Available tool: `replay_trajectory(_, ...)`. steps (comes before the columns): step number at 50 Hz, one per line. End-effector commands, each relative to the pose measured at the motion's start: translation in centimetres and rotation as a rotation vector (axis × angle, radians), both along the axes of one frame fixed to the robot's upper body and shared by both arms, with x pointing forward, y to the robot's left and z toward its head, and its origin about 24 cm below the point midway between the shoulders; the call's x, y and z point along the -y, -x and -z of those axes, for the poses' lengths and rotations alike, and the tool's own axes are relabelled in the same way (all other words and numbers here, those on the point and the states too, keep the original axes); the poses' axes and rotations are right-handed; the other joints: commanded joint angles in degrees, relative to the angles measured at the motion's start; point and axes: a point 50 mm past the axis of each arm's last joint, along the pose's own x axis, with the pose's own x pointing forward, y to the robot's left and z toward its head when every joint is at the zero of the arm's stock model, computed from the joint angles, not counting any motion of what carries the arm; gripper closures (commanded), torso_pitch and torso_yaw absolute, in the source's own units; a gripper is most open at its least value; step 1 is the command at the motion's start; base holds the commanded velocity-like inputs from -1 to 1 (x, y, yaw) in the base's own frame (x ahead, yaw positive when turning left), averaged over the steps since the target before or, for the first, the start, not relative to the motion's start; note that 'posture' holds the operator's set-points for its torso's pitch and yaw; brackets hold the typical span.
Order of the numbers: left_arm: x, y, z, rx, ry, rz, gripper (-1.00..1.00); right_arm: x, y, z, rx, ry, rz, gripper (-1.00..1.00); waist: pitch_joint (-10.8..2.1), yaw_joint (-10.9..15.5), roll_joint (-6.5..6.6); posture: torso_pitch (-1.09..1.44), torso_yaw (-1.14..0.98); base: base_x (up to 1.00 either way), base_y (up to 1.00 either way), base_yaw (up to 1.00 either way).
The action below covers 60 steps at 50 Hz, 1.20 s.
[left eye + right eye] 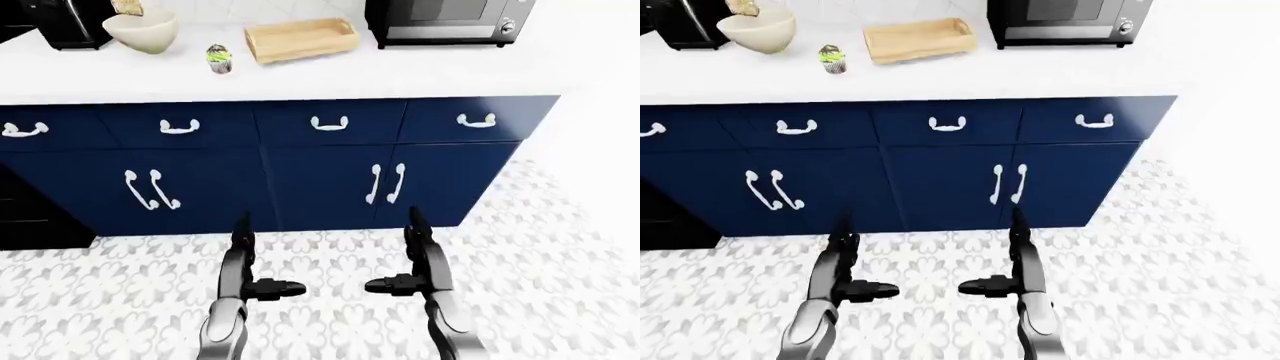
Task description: Pick up the bowl with cake and place it on the tray. Pick up the cupcake and place it on the tray.
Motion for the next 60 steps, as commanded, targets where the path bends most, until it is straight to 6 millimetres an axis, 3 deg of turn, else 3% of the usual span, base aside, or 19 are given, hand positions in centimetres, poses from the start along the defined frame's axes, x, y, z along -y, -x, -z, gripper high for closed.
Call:
replay_trajectory(1, 0.0, -1.0, -3.1, 0.158, 0.003, 0.009, -1.0, 0.2, -1.0, -3.1, 0.164, 0.005, 0.003, -1.0, -0.05, -0.1, -0.45, 0.0, 0.0, 0.0, 0.0, 0.0)
replay_trajectory(3, 0.0, -1.0, -3.1, 0.159, 0.003, 0.008, -1.0, 0.2, -0.9, -2.9, 0.158, 0.003, 0.005, -1.0, -3.54, 0.4, -0.03, 0.0, 0.0, 0.0, 0.0, 0.0)
replay_trajectory(4, 0.1, -1.0, -3.1, 0.162, 0.004, 0.01, -1.0, 0.2, -1.0, -2.8, 0.157, 0.003, 0.004, -1.0, -2.98, 0.4, -0.05, 0.0, 0.0, 0.0, 0.0, 0.0)
replay_trajectory(5, 0.1, -1.0, -3.1, 0.161, 0.004, 0.011, -1.0, 0.2, -1.0, -2.8, 0.157, 0.003, 0.005, -1.0, -0.95, 0.3, -0.37, 0.0, 0.0, 0.0, 0.0, 0.0)
replay_trajectory(7, 0.2, -1.1, -3.0, 0.16, 0.003, 0.014, -1.0, 0.2, -1.1, -2.9, 0.159, 0.004, 0.001, -1.0, -3.95, 0.4, -0.47, 0.0, 0.0, 0.0, 0.0, 0.0)
replay_trajectory(8, 0.2, -1.1, -2.9, 0.16, 0.002, 0.014, -1.0, 0.2, -1.2, -2.8, 0.158, 0.005, 0.0, -1.0, -4.27, 0.4, -0.46, 0.0, 0.0, 0.0, 0.0, 0.0)
replay_trajectory(17, 0.5, -0.9, -3.4, 0.162, -0.016, 0.029, -1.0, 0.1, -1.3, -3.2, 0.161, 0.005, -0.01, -1.0, -4.75, 0.4, -0.28, 0.0, 0.0, 0.0, 0.0, 0.0)
replay_trajectory(31, -0.2, 0.5, -11.2, 0.255, -0.042, 0.017, -1.0, -0.5, -0.7, -10.7, 0.271, 0.017, -0.016, -1.0, -5.19, 0.5, -0.15, 0.0, 0.0, 0.0, 0.0, 0.0)
replay_trajectory(32, -0.3, 0.7, -13.1, 0.277, -0.051, 0.021, -1.0, -0.6, -0.5, -12.3, 0.303, 0.015, -0.023, -1.0, -5.13, 0.5, -0.15, 0.0, 0.0, 0.0, 0.0, 0.0)
replay_trajectory(36, -0.3, 0.7, -14.0, 0.288, -0.063, 0.025, -1.0, -0.9, -0.2, -13.3, 0.331, 0.017, -0.039, -1.0, -4.92, 0.6, -0.12, 0.0, 0.0, 0.0, 0.0, 0.0)
replay_trajectory(37, -0.9, 1.0, -14.3, 0.295, -0.07, 0.015, -1.0, -1.0, -0.3, -12.7, 0.34, -0.012, -0.05, -1.0, -5.58, 0.4, 0.34, 0.0, 0.0, 0.0, 0.42, 0.0)
replay_trajectory(39, -0.8, 1.0, -14.1, 0.293, -0.067, 0.019, -1.0, -1.0, -0.2, -12.6, 0.342, -0.015, -0.052, -1.0, -3.71, 0.1, -1.88, 0.0, 0.0, 0.0, 0.43, 0.0)
replay_trajectory(42, -0.6, 1.0, -14.2, 0.292, -0.069, 0.025, -1.0, -1.0, -0.1, -12.7, 0.346, -0.019, -0.054, -1.0, -4.33, -0.3, -3.01, 0.0, 0.0, 0.0, 0.61, 0.0)
replay_trajectory(46, -0.5, 1.0, -14.3, 0.291, -0.07, 0.03, -1.0, -1.0, -0.1, -12.7, 0.348, -0.023, -0.054, -1.0, -3.22, -0.8, -1.37, 0.0, 0.0, 0.0, 0.66, 0.0)
replay_trajectory(49, -0.4, 1.0, -14.2, 0.29, -0.071, 0.033, -1.0, -1.0, -0.1, -12.8, 0.349, -0.024, -0.055, -1.0, -3.05, -1.1, 1.11, 0.0, 0.0, 0.0, 0.66, 0.0)
replay_trajectory(51, -0.4, 1.0, -14.2, 0.29, -0.072, 0.034, -1.0, -1.0, -0.1, -12.8, 0.349, -0.026, -0.057, -1.0, -3.84, -1.2, 4.24, 0.0, 0.0, 0.0, 0.66, 0.0)
replay_trajectory(52, -0.4, 1.0, -14.2, 0.29, -0.071, 0.035, -1.0, -1.0, -0.1, -12.8, 0.349, -0.025, -0.057, -1.0, -4.9, -0.9, 7.51, 0.0, 0.0, 0.0, 0.66, 0.0)
replay_trajectory(53, -0.3, 0.9, -14.2, 0.29, -0.072, 0.036, -1.0, -1.0, -0.1, -12.8, 0.35, -0.026, -0.058, -1.0, -4.09, -0.3, 4.78, 0.0, 0.0, 0.0, 0.66, 0.0)
replay_trajectory(60, -0.4, 0.9, -13.7, 0.284, -0.07, 0.036, -1.0, -1.2, 0.0, -12.7, 0.349, -0.03, -0.062, -1.0, -2.75, 0.0, 0.63, 0.0, 0.0, 0.0, 0.67, 0.0)
